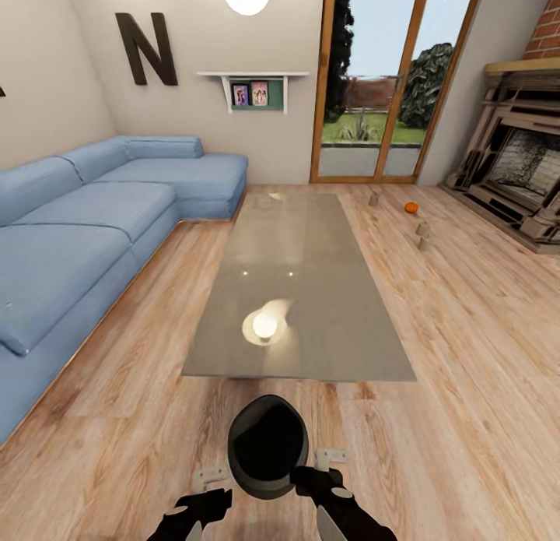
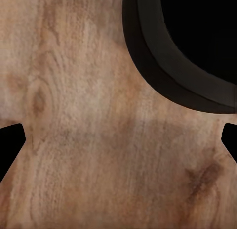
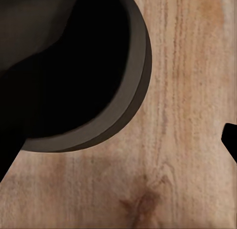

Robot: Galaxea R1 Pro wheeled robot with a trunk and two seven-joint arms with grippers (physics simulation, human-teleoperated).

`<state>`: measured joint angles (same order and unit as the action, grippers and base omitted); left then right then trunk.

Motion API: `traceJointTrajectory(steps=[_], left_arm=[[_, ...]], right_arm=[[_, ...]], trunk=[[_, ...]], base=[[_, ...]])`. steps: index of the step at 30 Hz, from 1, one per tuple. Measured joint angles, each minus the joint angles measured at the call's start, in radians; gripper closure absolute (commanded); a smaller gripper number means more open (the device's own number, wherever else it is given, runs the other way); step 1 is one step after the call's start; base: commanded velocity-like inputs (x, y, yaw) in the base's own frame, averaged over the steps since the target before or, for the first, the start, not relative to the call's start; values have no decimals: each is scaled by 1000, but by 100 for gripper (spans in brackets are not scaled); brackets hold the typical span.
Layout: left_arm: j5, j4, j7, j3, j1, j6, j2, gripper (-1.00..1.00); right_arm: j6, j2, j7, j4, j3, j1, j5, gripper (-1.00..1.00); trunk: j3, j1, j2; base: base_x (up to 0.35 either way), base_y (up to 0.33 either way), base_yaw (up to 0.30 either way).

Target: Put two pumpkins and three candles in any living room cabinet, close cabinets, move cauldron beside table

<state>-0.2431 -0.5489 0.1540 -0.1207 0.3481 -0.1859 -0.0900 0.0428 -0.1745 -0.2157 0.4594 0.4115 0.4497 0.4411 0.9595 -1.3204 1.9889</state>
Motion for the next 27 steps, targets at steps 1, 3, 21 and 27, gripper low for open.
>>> traceJointTrajectory(steps=[1, 3, 21, 27], left_arm=[[0, 1, 1, 0, 0, 0, 0, -100], [0, 2, 3, -1, 0, 0, 1, -100], [-8, 191, 11, 65, 8, 85, 64, -100], [-7, 201, 11, 65, 7, 104, 65, -100]], right_arm=[[1, 0, -1, 0, -1, 0, 0, -100], [1, 0, -2, 0, -3, -2, 12, -100], [-35, 0, -6, -44, -4, -4, 71, -100], [-86, 0, -16, -102, -5, -5, 65, -100]], trunk=[[-3, 4, -7], [-9, 12, -21], [-66, 81, -147], [-82, 100, -182]], base=[[-1, 0, 0], [0, 0, 0], [0, 0, 0], [0, 0, 0]])
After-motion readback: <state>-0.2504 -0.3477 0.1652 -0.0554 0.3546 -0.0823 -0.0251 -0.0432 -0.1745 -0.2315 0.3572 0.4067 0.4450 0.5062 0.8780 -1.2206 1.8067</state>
